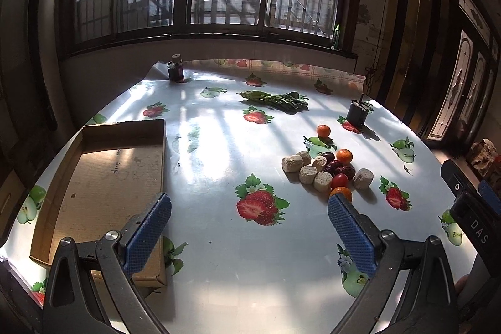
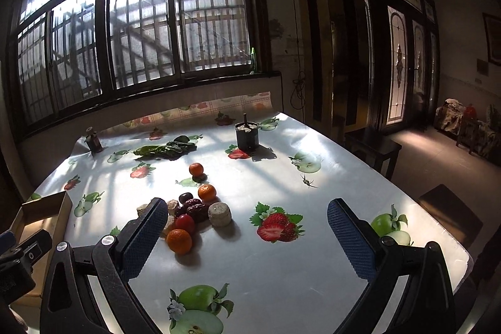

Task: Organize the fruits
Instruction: 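Move both tools toward the pile of fruit and rice cakes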

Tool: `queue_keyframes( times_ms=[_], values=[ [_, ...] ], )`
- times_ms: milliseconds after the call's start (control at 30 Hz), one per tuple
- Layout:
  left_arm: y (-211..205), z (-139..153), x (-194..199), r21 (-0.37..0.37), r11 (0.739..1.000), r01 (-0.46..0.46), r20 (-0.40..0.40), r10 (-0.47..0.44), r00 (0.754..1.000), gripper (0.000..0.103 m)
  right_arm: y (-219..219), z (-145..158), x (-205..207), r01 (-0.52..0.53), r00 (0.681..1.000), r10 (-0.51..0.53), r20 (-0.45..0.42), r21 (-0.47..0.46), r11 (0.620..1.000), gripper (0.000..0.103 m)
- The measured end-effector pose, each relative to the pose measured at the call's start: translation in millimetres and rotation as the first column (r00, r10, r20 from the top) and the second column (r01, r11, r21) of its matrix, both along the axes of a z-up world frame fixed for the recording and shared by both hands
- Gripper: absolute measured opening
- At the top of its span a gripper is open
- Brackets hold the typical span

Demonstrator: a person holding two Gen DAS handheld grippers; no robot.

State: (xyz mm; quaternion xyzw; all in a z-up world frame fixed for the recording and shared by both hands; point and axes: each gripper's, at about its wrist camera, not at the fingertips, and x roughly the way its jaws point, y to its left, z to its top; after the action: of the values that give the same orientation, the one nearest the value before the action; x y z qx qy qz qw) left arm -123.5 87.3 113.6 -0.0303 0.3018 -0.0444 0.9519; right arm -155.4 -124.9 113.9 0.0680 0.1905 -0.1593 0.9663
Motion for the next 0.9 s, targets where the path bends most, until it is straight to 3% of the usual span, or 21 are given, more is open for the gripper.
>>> queue_keyframes(
  times_ms=[267,600,900],
  values=[
    [3,7,-10,0.014,0.999,-0.03,0.045,0.029,0.999,0.101,11,16,-20,0.091,0.992,-0.081,0.098,-0.096,0.991,0.103],
    [13,12,-9,0.018,0.996,-0.089,0.078,0.087,0.993,0.101,17,10,-13,0.09,0.993,-0.079,0.084,-0.136,0.987,0.103],
    [12,6,-4,0.041,0.995,-0.096,0.09,0.092,0.992,0.101,45,-13,14,-0.058,0.996,0.045,-0.073,-0.186,0.981,0.103]
  ],
)
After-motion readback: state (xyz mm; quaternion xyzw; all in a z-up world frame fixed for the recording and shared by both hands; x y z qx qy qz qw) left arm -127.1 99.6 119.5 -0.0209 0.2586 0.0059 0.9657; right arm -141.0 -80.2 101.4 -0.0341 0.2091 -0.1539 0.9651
